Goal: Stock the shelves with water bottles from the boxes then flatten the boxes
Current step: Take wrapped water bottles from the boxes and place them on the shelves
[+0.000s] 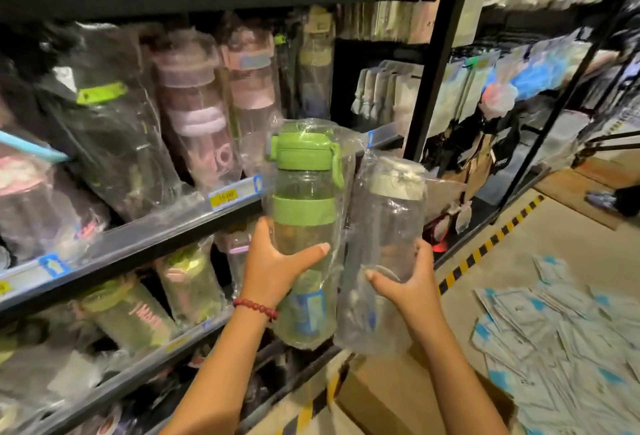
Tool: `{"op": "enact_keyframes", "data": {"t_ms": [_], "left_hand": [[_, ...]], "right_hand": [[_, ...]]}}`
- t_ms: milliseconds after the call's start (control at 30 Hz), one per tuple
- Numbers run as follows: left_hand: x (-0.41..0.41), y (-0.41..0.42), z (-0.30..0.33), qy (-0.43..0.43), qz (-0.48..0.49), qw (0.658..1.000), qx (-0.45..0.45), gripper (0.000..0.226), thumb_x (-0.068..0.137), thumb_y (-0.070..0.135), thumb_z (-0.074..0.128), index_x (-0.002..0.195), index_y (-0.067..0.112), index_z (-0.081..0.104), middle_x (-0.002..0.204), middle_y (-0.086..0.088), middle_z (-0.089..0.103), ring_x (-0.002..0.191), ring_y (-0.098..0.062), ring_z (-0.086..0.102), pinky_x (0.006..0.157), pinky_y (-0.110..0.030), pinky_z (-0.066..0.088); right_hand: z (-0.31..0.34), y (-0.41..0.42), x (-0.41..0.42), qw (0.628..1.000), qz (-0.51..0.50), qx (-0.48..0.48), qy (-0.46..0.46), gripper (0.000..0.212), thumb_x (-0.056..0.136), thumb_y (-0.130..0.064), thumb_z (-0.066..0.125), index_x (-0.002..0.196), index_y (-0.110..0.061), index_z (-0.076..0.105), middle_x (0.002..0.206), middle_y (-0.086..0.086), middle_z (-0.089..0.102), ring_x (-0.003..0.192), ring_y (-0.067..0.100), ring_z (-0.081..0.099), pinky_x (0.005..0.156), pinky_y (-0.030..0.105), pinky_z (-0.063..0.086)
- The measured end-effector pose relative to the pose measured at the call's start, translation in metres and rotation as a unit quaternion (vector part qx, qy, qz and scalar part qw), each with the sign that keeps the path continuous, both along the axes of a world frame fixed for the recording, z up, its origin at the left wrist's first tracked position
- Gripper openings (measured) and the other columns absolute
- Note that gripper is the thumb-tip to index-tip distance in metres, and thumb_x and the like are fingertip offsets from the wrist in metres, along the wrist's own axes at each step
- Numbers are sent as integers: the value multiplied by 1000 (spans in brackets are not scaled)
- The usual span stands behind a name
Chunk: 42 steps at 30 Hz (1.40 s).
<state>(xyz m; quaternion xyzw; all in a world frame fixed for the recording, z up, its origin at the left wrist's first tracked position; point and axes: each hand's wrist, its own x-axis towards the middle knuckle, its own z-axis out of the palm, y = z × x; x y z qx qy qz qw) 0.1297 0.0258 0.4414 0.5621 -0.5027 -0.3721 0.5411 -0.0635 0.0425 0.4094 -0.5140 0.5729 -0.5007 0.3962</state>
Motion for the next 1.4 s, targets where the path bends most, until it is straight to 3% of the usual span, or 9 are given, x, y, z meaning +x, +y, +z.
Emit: {"op": "enact_keyframes", "data": {"t_ms": [167,400,600,867,933,1000,1133,1300,1400], "left_hand": [[-15,-58,26,19,15,999,-22,73,46,35,88,109,20,55,102,9,66,84,7,63,66,-9,47],[-45,-131,58,49,80,995,-41,60,54,26,90,100,20,53,95,7,64,78,1,62,58,-9,47],[-72,-176,74,37,119,991,-51,70,50,35,88,109,12,58,98,1,68,86,-9,66,63,-18,48],[-84,-205,85,21,178,981,-81,66,52,35,89,107,16,58,99,1,68,86,-10,67,68,-25,51],[-84,-209,87,33,202,974,-97,57,60,23,89,103,16,54,98,1,66,87,-12,65,68,-25,49],[-83,-213,89,38,217,969,-109,51,63,18,88,98,20,52,97,2,64,88,-12,64,71,-27,50],[-80,-221,93,23,207,970,-126,64,46,43,85,99,29,51,101,9,64,91,-6,63,78,-29,51],[-77,-229,92,24,203,969,-142,63,44,40,83,97,30,51,99,10,65,89,-3,64,73,-23,49],[-78,-232,90,40,204,966,-154,70,38,49,80,99,28,53,99,8,67,85,0,65,75,-26,52]], "right_hand": [[38,-74,-12,998,16,-56,0,101,61,-39,75,145,-23,20,133,-12,29,122,4,29,96,25,29],[78,-178,-43,994,45,-98,3,76,77,-20,77,137,-22,29,115,-17,43,109,5,43,74,6,38],[103,-241,-65,990,85,-114,21,101,58,-49,78,141,-20,28,142,4,41,128,22,44,101,42,44],[119,-298,-79,979,147,-141,26,84,79,-24,76,143,-16,22,139,-3,32,104,1,43,66,4,40],[117,-307,-73,978,159,-137,19,88,76,-29,78,144,-19,22,141,-5,32,112,1,45,83,11,42],[114,-315,-68,978,163,-131,2,91,69,-36,81,141,-22,27,138,0,42,123,16,46,97,34,45],[118,-328,-63,978,174,-115,-7,105,54,-50,79,141,-22,27,137,4,46,123,23,49,100,47,45],[116,-342,-63,968,205,-141,-32,71,74,-21,80,128,-31,35,120,-12,52,110,8,53,89,26,45],[113,-348,-63,965,211,-147,-59,65,67,-26,82,115,-42,41,111,-17,56,105,1,55,82,21,46]]}}
